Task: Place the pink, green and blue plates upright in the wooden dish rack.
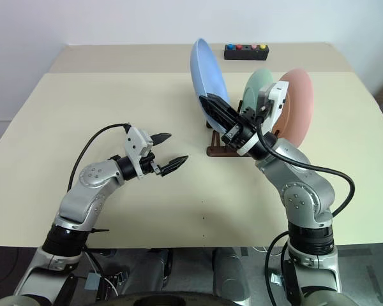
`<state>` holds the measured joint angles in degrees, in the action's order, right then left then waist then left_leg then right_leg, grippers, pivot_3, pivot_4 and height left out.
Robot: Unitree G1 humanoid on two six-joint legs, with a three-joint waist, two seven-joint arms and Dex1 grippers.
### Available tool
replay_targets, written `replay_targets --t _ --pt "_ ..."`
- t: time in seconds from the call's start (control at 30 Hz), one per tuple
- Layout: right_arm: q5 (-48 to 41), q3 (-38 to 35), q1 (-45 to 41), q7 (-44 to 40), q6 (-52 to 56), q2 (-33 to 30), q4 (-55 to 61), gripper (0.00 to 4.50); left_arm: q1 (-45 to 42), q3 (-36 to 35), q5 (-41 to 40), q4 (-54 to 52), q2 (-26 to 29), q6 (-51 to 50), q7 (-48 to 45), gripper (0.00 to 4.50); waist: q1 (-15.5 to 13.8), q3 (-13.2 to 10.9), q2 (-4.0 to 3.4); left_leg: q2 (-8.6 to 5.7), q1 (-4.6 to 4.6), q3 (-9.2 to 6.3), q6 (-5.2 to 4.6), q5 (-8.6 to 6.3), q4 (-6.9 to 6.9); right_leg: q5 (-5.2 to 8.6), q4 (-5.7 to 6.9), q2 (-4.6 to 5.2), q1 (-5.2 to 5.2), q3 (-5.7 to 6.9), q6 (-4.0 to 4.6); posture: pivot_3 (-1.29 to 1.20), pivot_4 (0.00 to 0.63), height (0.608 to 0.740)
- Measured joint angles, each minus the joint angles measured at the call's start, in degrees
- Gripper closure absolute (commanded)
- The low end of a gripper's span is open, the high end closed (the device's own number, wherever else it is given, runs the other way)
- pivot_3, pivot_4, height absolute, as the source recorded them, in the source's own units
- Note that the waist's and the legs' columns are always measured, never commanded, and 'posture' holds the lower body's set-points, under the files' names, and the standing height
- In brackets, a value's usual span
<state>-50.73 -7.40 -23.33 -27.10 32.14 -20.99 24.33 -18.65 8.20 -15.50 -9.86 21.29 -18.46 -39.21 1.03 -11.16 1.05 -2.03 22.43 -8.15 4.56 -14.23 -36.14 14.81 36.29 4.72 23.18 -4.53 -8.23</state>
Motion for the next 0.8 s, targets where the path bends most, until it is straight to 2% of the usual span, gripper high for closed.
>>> replay_targets --t 0.8 --pt "-6.28 -1.11 -2.91 1.37 2.56 0.04 -0.98 4.5 0.16 0.1 0.12 -0.45 0.0 -0.12 -0.23 0.02 0.0 -0.01 -0.02 0.0 0.0 0.0 0.0 0.0 0.01 0.0 -0.01 0.0 0.0 0.0 0.0 0.0 0.15 0.74"
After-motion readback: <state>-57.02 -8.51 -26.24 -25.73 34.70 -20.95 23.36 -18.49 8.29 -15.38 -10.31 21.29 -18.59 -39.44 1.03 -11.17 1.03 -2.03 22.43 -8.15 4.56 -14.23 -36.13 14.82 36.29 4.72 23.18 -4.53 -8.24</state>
